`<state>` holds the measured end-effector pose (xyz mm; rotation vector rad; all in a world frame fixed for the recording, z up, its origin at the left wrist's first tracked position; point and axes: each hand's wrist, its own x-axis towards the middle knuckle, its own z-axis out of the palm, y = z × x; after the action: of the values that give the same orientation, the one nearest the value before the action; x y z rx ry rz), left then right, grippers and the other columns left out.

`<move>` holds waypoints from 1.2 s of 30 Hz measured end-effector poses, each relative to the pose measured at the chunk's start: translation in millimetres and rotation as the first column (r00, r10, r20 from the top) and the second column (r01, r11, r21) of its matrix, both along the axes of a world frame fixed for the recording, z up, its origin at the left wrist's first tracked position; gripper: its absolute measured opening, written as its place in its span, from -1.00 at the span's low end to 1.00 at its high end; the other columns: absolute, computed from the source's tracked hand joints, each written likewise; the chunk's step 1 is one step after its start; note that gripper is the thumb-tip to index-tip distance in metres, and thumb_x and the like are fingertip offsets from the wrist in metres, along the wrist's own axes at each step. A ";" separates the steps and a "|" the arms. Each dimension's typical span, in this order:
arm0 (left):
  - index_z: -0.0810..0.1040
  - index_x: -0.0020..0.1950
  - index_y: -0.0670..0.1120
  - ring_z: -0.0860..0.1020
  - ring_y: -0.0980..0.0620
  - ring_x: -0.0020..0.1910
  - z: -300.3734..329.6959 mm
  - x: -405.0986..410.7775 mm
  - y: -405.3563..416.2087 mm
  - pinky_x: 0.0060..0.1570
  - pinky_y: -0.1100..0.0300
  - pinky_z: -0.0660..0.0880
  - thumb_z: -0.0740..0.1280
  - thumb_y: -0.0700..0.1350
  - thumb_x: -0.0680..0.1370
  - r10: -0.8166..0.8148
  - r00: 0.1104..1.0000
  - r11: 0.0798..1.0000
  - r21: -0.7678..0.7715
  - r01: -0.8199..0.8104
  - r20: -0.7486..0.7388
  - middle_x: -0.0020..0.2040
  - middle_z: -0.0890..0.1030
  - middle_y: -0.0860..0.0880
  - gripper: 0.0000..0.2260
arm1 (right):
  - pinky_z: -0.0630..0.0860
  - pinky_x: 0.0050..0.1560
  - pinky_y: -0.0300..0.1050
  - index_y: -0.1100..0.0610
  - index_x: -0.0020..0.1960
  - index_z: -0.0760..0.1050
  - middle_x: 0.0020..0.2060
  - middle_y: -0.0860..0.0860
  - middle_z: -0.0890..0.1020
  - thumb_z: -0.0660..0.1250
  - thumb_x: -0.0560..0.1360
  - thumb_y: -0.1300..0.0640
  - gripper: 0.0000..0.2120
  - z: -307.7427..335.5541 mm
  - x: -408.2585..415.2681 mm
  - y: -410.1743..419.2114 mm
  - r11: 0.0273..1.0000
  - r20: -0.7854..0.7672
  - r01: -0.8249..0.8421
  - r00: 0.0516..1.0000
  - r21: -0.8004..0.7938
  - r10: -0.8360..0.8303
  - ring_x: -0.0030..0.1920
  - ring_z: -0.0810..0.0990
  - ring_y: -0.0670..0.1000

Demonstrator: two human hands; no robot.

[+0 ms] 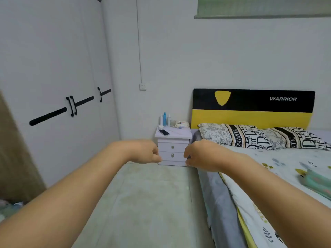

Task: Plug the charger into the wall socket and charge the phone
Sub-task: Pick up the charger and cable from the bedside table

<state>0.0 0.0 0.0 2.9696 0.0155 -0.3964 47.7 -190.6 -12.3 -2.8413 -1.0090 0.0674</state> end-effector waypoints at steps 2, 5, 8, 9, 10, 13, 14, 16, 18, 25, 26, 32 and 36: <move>0.53 0.17 -0.08 0.51 -0.05 0.15 -1.0 17.3 12.7 0.18 0.09 0.43 0.17 0.08 0.53 0.000 1.000 1.000 0.004 0.000 -0.012 0.21 0.56 -0.05 -0.66 | 0.34 -0.15 -0.25 0.03 0.19 0.50 0.13 0.04 0.62 0.21 0.49 0.04 -0.71 0.2 14.8 11.4 1.000 0.008 0.012 1.000 -0.013 -0.012 0.09 0.51 0.03; 0.53 0.17 -0.10 0.51 -0.05 0.16 -6.5 48.4 31.1 0.19 0.08 0.43 0.18 0.07 0.53 -0.019 1.000 0.999 0.032 0.020 -0.021 0.21 0.56 -0.07 -0.65 | 0.22 -0.39 -0.29 0.05 0.14 0.53 0.10 0.06 0.63 0.21 0.49 0.07 -0.74 -1.4 37.5 27.1 0.999 0.020 0.017 1.000 -0.037 -0.016 -0.09 0.43 0.00; 0.53 0.17 -0.11 0.51 -0.06 0.16 -10.1 75.0 41.8 0.18 0.09 0.43 0.18 0.07 0.53 -0.037 0.999 0.999 0.025 0.037 -0.008 0.21 0.56 -0.08 -0.65 | 0.27 -0.28 -0.28 0.04 0.16 0.53 0.12 0.05 0.62 0.21 0.49 0.07 -0.73 -3.2 61.1 39.0 0.999 0.029 0.025 0.999 -0.042 -0.024 0.00 0.50 0.03; 0.53 0.17 -0.11 0.51 -0.05 0.16 -12.9 84.1 45.9 0.19 0.08 0.43 0.18 0.07 0.53 -0.042 0.999 0.999 0.018 0.042 -0.014 0.21 0.56 -0.07 -0.65 | 0.30 -0.24 -0.28 0.04 0.17 0.52 0.13 0.05 0.62 0.21 0.49 0.06 -0.72 -4.3 69.5 42.9 0.998 0.022 0.028 0.999 -0.047 -0.027 0.02 0.51 0.03; 0.53 0.17 -0.10 0.51 -0.05 0.15 -15.2 93.1 49.3 0.20 0.08 0.43 0.19 0.07 0.53 -0.043 0.999 0.999 0.010 0.043 -0.017 0.21 0.56 -0.06 -0.66 | 0.32 -0.19 -0.27 0.04 0.18 0.52 0.14 0.05 0.62 0.22 0.49 0.06 -0.71 -5.2 78.2 46.4 0.999 0.016 0.030 0.999 -0.045 -0.029 0.05 0.52 0.04; 0.53 0.16 -0.08 0.51 -0.04 0.15 -19.0 121.2 60.3 0.20 0.07 0.43 0.19 0.08 0.53 -0.036 0.999 0.999 -0.003 0.036 -0.026 0.20 0.56 -0.05 -0.66 | 0.40 -0.07 -0.19 0.03 0.21 0.50 0.16 0.05 0.60 0.22 0.50 0.06 -0.70 -5.6 107.2 57.1 0.999 -0.025 0.041 0.999 -0.031 -0.042 0.13 0.53 0.05; 0.53 0.16 -0.08 0.51 -0.04 0.15 -19.5 131.2 63.7 0.19 0.07 0.43 0.19 0.09 0.52 -0.028 0.999 1.000 -0.007 0.028 -0.025 0.19 0.56 -0.06 -0.66 | 0.43 -0.02 -0.15 0.03 0.22 0.49 0.17 0.05 0.59 0.22 0.50 0.05 -0.69 -5.2 117.3 60.1 0.998 -0.033 0.044 0.998 -0.034 -0.045 0.15 0.52 0.05; 0.54 0.14 -0.09 0.52 -0.06 0.14 -20.5 153.0 69.2 0.19 0.06 0.44 0.19 0.09 0.52 -0.017 1.000 1.000 0.000 0.017 -0.016 0.18 0.57 -0.07 -0.66 | 0.44 0.06 -0.12 0.04 0.23 0.48 0.19 0.05 0.58 0.21 0.51 0.05 -0.69 -4.5 139.7 64.8 0.998 -0.030 0.041 0.999 -0.047 -0.042 0.18 0.51 0.06; 0.54 0.15 -0.10 0.52 -0.06 0.13 -21.0 176.0 70.6 0.18 0.06 0.44 0.19 0.09 0.52 -0.010 1.000 1.000 0.010 0.011 -0.013 0.17 0.58 -0.08 -0.65 | 0.42 0.08 -0.14 0.04 0.24 0.48 0.21 0.04 0.57 0.21 0.51 0.03 -0.68 -3.6 162.5 67.3 0.998 -0.029 0.037 0.999 -0.052 -0.039 0.20 0.49 0.05; 0.54 0.13 -0.10 0.52 -0.05 0.11 -14.3 258.9 64.1 0.16 0.06 0.44 0.18 0.09 0.53 0.008 1.000 1.000 -0.014 -0.008 -0.002 0.14 0.58 -0.07 -0.66 | 0.45 0.02 -0.15 0.06 0.25 0.48 0.18 0.07 0.59 0.22 0.52 0.05 -0.68 1.0 248.8 68.0 0.998 -0.027 0.030 0.999 -0.057 -0.031 0.13 0.52 0.07; 0.54 0.13 -0.09 0.52 -0.05 0.11 -14.2 268.1 64.9 0.16 0.06 0.44 0.18 0.09 0.53 0.013 1.000 1.000 -0.021 -0.013 0.000 0.14 0.58 -0.06 -0.66 | 0.48 0.04 -0.13 0.06 0.24 0.48 0.17 0.08 0.59 0.22 0.52 0.05 -0.69 1.5 260.2 69.4 0.998 -0.028 0.028 0.999 -0.059 -0.030 0.12 0.53 0.06; 0.52 0.15 -0.09 0.50 -0.04 0.13 -12.4 325.5 79.6 0.18 0.08 0.43 0.17 0.08 0.53 0.034 0.999 0.999 -0.009 -0.034 -0.002 0.17 0.56 -0.07 -0.67 | 0.49 0.08 -0.11 0.04 0.25 0.47 0.15 0.07 0.60 0.22 0.52 0.04 -0.68 -5.7 320.7 88.0 0.997 -0.067 0.012 0.998 -0.072 -0.017 0.10 0.55 0.05; 0.54 0.12 -0.09 0.52 -0.04 0.11 -11.8 367.7 94.4 0.18 0.06 0.45 0.19 0.09 0.52 0.045 0.999 0.999 -0.029 -0.045 0.009 0.14 0.58 -0.07 -0.67 | 0.50 0.10 -0.08 0.05 0.25 0.48 0.17 0.09 0.58 0.22 0.52 0.05 -0.68 -7.2 363.2 102.9 0.997 -0.048 -0.005 0.999 -0.076 0.002 0.12 0.55 0.09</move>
<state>367.7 94.4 -11.8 2.9363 0.0753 -0.3739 410.9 -87.7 -19.5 -2.8914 -1.0232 0.1774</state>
